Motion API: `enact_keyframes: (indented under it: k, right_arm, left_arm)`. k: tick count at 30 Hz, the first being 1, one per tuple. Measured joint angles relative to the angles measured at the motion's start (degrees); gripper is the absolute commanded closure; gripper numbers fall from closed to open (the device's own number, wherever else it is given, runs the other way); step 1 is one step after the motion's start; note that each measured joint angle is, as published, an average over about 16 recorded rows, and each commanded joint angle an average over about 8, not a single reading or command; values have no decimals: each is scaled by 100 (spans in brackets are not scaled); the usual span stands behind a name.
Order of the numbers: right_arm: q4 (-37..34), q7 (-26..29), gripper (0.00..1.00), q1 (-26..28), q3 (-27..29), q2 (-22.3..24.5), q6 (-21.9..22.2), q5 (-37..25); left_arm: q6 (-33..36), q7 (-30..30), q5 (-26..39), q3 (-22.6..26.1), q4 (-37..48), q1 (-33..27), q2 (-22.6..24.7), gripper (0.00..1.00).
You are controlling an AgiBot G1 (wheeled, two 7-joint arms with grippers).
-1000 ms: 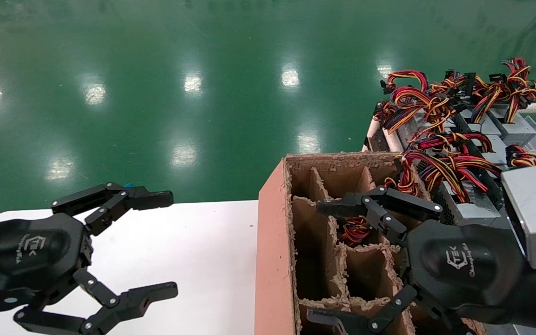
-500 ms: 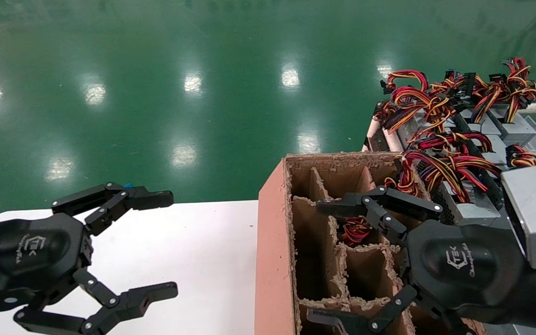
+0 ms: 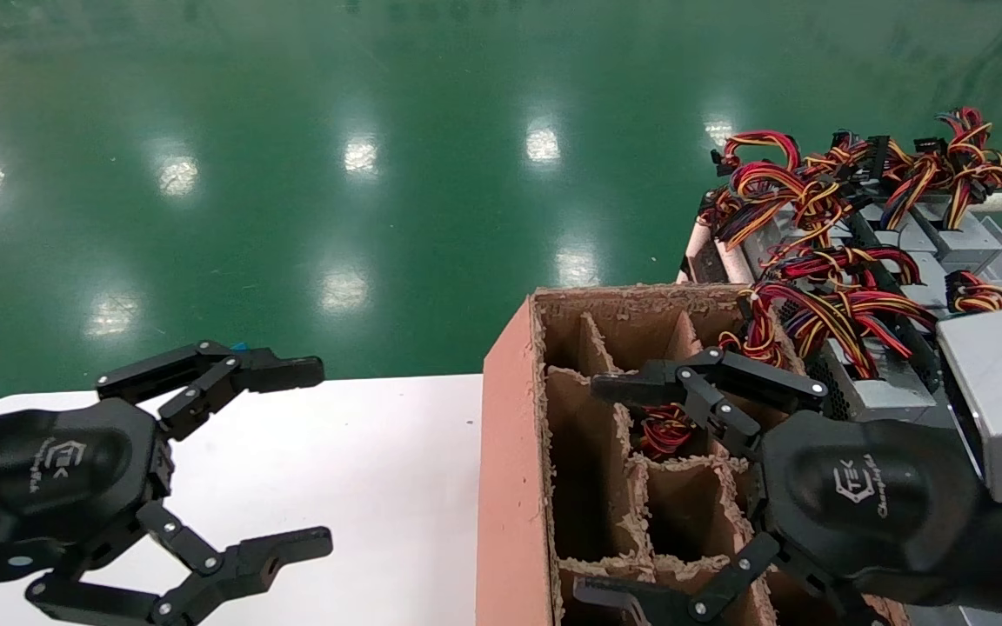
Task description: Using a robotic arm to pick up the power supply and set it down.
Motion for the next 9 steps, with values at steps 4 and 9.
enact_keyframes:
  k: [4,9]
  right_arm:
    - [0,0,0,0,0,0,0,0]
    - [0,0,0,0,0,0,0,0]
  left_arm:
    - [0,0,0,0,0,0,0,0]
    - [0,0,0,0,0,0,0,0]
